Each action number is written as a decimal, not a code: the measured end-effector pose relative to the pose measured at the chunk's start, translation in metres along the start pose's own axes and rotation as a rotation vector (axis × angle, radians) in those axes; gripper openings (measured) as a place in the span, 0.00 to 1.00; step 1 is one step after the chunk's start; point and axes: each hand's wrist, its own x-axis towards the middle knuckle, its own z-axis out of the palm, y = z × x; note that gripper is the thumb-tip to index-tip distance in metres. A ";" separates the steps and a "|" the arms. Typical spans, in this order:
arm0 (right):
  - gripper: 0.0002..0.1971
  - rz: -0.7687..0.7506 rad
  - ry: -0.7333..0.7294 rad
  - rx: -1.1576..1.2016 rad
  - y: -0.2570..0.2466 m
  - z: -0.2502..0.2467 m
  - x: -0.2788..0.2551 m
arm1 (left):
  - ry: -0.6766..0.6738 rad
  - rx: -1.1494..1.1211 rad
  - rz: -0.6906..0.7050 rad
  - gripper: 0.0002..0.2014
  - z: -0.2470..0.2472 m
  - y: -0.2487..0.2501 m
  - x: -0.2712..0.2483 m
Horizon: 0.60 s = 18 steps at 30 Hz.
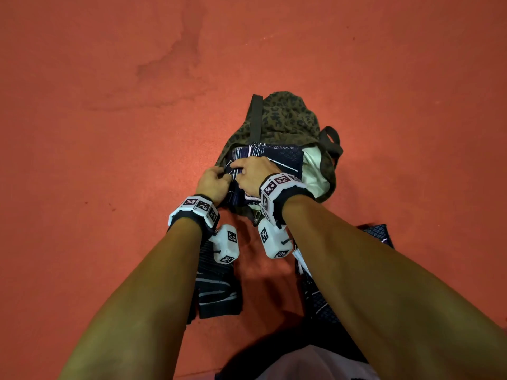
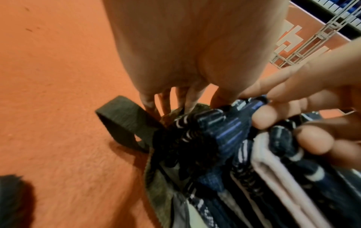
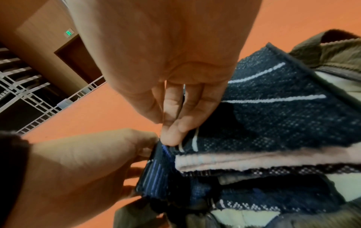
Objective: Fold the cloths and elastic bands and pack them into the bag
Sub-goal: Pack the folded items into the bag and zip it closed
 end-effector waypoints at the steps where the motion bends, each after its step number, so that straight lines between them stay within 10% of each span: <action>1: 0.23 0.008 -0.006 -0.005 0.000 0.002 0.000 | 0.027 -0.013 0.012 0.18 -0.002 0.000 -0.002; 18: 0.19 -0.080 0.021 -0.180 0.003 0.003 -0.016 | 0.087 -0.130 0.138 0.14 -0.012 0.006 -0.020</action>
